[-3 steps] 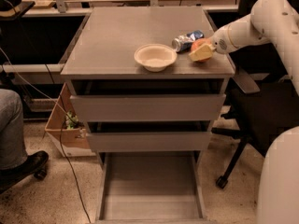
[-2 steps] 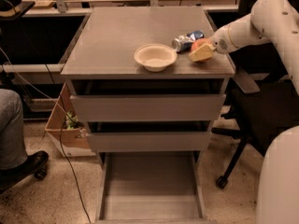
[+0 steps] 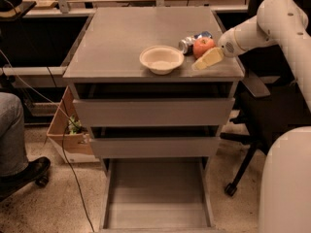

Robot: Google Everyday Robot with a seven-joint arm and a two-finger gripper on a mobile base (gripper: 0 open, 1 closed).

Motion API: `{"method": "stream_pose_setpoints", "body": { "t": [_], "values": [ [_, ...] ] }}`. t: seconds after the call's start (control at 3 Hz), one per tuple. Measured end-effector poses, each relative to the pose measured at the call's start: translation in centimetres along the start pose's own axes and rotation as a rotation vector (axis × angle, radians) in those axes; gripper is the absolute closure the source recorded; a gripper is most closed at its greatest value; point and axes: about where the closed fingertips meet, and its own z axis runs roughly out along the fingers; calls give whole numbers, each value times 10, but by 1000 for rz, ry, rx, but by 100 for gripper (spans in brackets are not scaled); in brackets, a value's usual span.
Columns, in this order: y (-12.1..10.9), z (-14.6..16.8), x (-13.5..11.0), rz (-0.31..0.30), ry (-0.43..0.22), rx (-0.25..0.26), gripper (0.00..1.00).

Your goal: Pick apple from bottom drawer and place on counter

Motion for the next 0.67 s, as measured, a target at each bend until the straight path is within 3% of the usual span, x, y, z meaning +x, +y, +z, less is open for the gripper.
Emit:
{"method": "stream_pose_setpoints", "body": {
  "t": [0.33,0.67],
  "values": [
    [1,-27,3,-13,-37,3,0],
    [11,-75,11,-19,-168,-38,0]
  ]
}}
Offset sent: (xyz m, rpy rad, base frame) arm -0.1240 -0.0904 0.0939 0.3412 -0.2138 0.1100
